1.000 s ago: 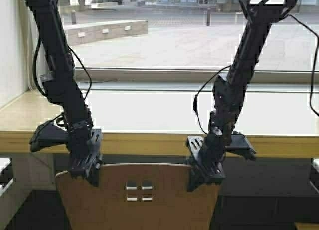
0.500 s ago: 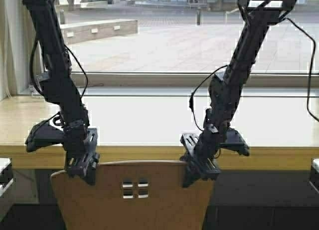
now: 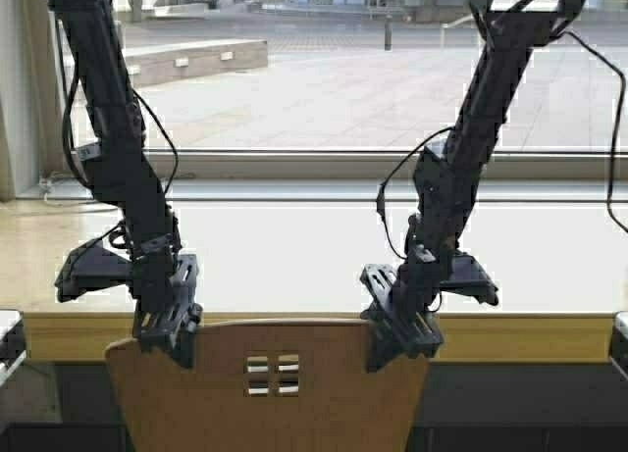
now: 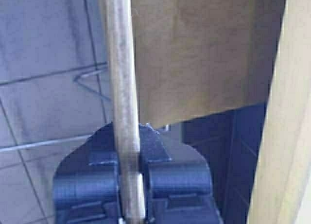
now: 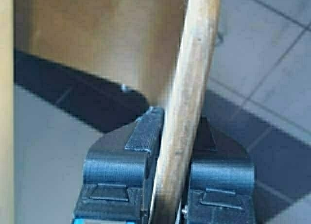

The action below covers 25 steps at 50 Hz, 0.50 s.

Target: Push the chairs under the table

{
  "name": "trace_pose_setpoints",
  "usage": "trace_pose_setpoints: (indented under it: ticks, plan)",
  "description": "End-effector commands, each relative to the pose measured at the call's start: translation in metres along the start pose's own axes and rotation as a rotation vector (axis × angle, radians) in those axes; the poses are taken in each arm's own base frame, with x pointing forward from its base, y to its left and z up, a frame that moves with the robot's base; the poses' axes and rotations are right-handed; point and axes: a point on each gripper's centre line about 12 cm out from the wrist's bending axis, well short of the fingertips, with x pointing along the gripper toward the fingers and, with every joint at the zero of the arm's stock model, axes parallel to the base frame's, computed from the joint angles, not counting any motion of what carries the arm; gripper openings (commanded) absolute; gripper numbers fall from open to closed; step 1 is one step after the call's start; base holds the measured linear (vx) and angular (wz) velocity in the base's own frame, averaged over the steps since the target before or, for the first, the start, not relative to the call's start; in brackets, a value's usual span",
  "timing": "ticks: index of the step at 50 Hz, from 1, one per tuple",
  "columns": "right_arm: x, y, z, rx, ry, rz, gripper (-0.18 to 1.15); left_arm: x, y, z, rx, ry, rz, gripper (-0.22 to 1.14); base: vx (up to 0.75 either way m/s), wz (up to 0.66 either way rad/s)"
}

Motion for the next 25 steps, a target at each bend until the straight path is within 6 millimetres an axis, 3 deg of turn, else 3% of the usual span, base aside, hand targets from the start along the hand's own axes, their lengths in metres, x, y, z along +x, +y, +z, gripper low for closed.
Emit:
trace_pose_setpoints:
  ticks: [1,15,25]
  plan:
    - [-0.0118,0.0065,-0.0079,-0.192,-0.043,0.009,0.04,0.0049,-0.0221,-0.0002,0.003,0.001,-0.057,0.05,0.17,0.06]
    - [-0.0117,0.0033,-0.0078,-0.200,-0.043,0.001,0.04,0.0052,-0.0226,-0.0021,0.005,0.018,-0.042,0.07,0.16,0.04]
    - [-0.0108,0.0027,-0.0069,-0.220,-0.049,-0.002,0.06,0.0071,-0.0226,-0.0041,0.017,0.026,-0.035,0.19,0.09,0.02]
